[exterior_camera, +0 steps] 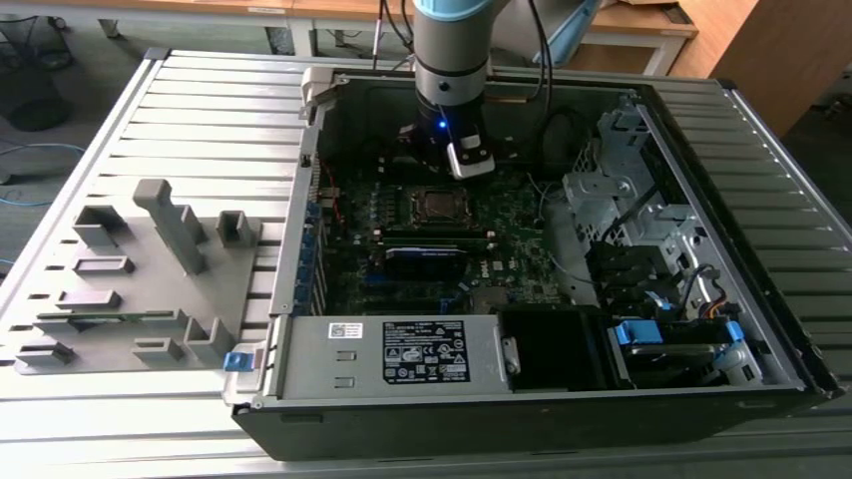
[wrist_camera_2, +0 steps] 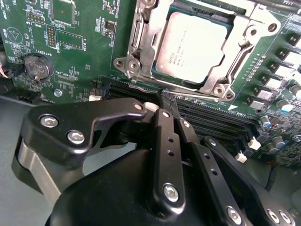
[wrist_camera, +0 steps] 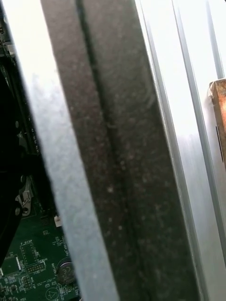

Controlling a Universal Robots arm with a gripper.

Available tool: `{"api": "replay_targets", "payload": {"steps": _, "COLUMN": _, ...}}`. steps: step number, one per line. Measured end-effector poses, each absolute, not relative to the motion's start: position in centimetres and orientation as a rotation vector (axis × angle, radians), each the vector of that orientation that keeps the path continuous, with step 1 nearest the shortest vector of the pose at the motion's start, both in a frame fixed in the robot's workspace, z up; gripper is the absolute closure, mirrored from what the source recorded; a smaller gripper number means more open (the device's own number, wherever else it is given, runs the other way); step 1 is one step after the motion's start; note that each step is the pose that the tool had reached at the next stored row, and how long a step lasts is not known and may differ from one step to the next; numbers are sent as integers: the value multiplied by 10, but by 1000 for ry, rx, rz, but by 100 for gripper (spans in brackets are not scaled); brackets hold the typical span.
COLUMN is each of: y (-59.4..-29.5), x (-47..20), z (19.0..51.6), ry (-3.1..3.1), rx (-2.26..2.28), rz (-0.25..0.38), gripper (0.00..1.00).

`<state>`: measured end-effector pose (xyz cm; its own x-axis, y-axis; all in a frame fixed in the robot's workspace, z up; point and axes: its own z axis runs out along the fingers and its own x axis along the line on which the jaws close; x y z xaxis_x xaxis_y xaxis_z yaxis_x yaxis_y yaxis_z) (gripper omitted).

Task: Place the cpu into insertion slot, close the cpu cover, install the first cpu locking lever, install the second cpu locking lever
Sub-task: 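Install the first cpu locking lever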

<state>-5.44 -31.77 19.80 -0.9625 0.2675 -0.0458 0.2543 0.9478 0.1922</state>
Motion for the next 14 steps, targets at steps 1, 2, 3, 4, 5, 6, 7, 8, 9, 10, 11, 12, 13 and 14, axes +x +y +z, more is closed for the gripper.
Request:
{"api": "replay_targets", "payload": {"steps": 1, "y": -318, "x": -54, "z": 198, "ry": 3029, "rx": 408, "rz": 282, "gripper": 90}}
{"api": "replay_targets", "payload": {"steps": 2, "y": -318, "x": -54, "z": 198, "ry": 3028, "rx": 409, "rz": 280, "gripper": 90}}
{"api": "replay_targets", "payload": {"steps": 3, "y": -319, "x": -54, "z": 198, "ry": 3027, "rx": 409, "rz": 277, "gripper": 90}}
{"api": "replay_targets", "payload": {"steps": 4, "y": -319, "x": -54, "z": 198, "ry": 3026, "rx": 410, "rz": 274, "gripper": 90}}
{"api": "replay_targets", "payload": {"steps": 5, "y": -320, "x": -54, "z": 198, "ry": 3025, "rx": 411, "rz": 272, "gripper": 90}}
{"api": "replay_targets", "payload": {"steps": 6, "y": -320, "x": -54, "z": 198, "ry": 3023, "rx": 411, "rz": 269, "gripper": 90}}
{"api": "replay_targets", "payload": {"steps": 7, "y": -320, "x": -54, "z": 198, "ry": 3022, "rx": 412, "rz": 267, "gripper": 90}}
{"api": "replay_targets", "payload": {"steps": 8, "y": -321, "x": -54, "z": 198, "ry": 3021, "rx": 412, "rz": 265, "gripper": 90}}
{"api": "replay_targets", "payload": {"steps": 9, "y": -321, "x": -54, "z": 198, "ry": 3020, "rx": 412, "rz": 262, "gripper": 90}}
{"api": "replay_targets", "payload": {"steps": 10, "y": -321, "x": -54, "z": 198, "ry": 3019, "rx": 412, "rz": 260, "gripper": 90}}
{"api": "replay_targets", "payload": {"steps": 11, "y": -321, "x": -54, "z": 197, "ry": 3018, "rx": 413, "rz": 258, "gripper": 90}}
{"api": "replay_targets", "payload": {"steps": 12, "y": -321, "x": -54, "z": 197, "ry": 3018, "rx": 413, "rz": 256, "gripper": 90}}
{"api": "replay_targets", "payload": {"steps": 13, "y": -322, "x": -54, "z": 197, "ry": 3017, "rx": 413, "rz": 254, "gripper": 90}}
{"api": "replay_targets", "payload": {"steps": 14, "y": -322, "x": -54, "z": 197, "ry": 3016, "rx": 413, "rz": 253, "gripper": 90}}
